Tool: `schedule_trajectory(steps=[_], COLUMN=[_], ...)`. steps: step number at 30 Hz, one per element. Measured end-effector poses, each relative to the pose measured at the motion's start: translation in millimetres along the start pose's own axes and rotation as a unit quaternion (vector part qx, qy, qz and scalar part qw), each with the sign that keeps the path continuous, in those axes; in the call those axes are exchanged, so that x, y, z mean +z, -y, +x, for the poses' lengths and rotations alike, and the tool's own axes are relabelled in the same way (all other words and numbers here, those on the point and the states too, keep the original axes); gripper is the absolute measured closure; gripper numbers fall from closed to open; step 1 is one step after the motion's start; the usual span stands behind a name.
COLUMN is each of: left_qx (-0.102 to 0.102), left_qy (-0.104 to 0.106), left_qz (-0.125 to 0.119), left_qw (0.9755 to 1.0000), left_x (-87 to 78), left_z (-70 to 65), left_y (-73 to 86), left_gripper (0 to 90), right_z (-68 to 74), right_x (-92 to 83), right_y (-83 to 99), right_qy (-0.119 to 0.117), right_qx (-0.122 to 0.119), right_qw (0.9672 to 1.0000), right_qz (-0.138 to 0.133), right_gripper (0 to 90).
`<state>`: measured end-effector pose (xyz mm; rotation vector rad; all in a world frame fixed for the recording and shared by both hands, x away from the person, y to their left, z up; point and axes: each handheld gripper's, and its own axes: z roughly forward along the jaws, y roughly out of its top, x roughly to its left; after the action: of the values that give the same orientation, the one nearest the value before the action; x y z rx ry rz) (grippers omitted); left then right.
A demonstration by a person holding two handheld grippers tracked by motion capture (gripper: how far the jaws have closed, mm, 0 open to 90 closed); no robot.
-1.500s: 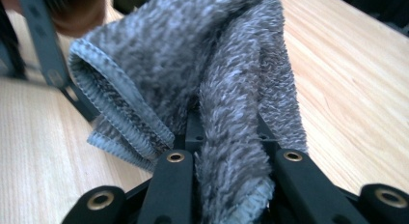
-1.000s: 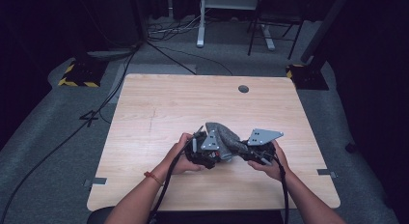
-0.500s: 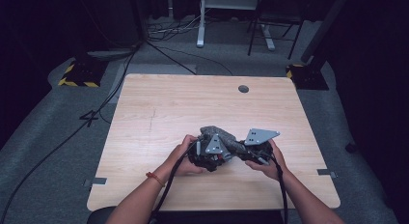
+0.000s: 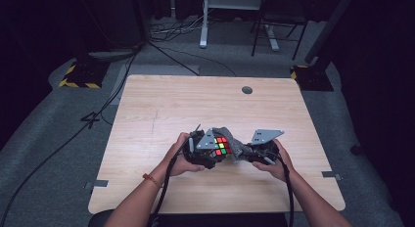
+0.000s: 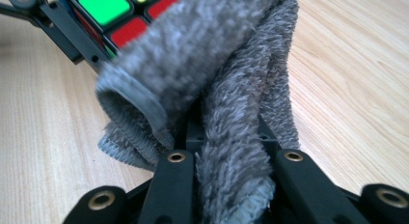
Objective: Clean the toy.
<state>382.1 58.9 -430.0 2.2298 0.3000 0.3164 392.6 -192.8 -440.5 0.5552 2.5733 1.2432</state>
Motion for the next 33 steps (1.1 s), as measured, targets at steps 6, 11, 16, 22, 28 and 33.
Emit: schedule_trajectory(steps=[6,11,16,22,28,33], left_qx=[-0.001,-0.003,-0.003,0.001,0.008,0.002], left_qy=[0.005,0.011,0.015,0.018,0.007,0.003], left_qz=[0.001,0.008,0.015,0.033,0.048,0.028], left_qw=[1.0,0.9999,0.9998,0.9993,0.9988,0.9996], left_x=[2.9,5.7,9.9,17.5,25.7,22.7], left_z=[0.6,0.0,-0.6,-2.6,-6.8,-5.2], left_y=[1.7,4.0,4.8,4.6,3.1,1.2], left_gripper=[33.4,33.1,33.0,32.8,32.8,33.1], right_z=[3.6,5.4,7.2,11.7,16.5,12.7], right_x=[-3.1,-8.0,-11.5,-11.8,-12.3,-13.6], right_y=[-2.0,-3.4,-5.4,-7.9,-12.0,-10.8], right_qy=[-0.026,-0.041,-0.049,-0.053,-0.055,-0.023], right_qx=[0.005,0.005,0.003,-0.007,-0.016,-0.019], right_qw=[0.9992,0.9976,0.9964,0.9956,0.9951,0.9979], right_qz=[-0.03,-0.055,-0.069,-0.078,-0.081,-0.058], right_gripper=[76.7,76.8,76.8,76.8,76.8,76.8])
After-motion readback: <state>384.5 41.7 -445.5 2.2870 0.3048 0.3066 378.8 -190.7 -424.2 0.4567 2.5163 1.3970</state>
